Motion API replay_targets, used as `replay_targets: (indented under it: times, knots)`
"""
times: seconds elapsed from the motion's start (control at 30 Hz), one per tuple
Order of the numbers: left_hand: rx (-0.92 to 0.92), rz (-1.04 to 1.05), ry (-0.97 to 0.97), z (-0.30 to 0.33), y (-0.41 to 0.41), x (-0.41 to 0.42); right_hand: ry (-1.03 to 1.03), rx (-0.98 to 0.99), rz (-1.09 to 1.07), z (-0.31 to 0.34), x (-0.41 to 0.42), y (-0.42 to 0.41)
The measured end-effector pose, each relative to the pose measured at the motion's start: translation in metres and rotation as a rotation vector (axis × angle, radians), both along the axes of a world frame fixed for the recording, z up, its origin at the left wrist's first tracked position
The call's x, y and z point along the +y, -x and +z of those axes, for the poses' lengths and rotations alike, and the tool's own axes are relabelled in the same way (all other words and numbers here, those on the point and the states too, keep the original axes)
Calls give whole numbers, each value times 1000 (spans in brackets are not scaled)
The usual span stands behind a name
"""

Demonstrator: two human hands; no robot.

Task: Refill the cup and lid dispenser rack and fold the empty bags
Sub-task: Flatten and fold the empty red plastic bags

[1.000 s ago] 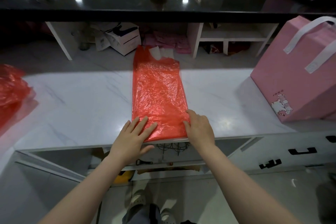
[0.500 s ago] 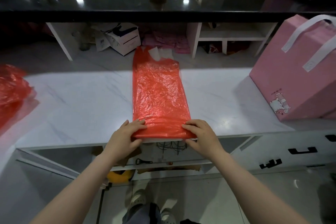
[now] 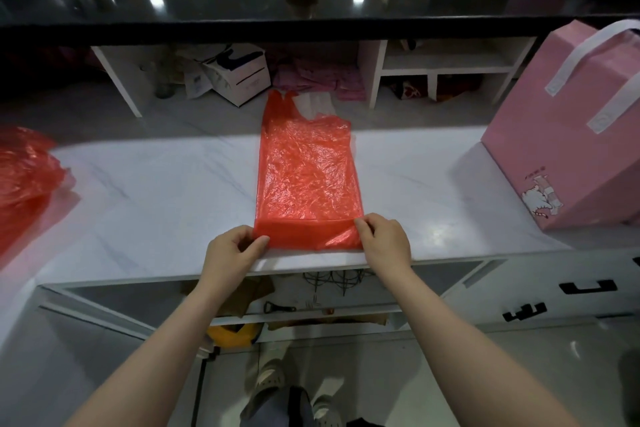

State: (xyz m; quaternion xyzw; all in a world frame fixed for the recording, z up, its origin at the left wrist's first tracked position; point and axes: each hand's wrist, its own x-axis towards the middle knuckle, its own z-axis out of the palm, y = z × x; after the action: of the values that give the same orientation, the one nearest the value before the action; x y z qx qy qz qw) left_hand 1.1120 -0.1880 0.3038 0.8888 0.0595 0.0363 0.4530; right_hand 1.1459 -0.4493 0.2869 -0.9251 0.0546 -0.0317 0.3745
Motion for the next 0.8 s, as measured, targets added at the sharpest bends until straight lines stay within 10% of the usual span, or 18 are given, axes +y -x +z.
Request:
replay_targets:
  times: [0.37, 0.6, 0.8]
  knots:
    - [-24, 71, -78, -5, 1, -14, 172, -105, -30, -5, 5, 6]
    - [-348, -244, -712, -10, 7, -22, 389, -42, 58, 1, 0, -8]
    - [18, -520, -900, -24, -4, -15, 484, 19, 67, 1, 4, -11]
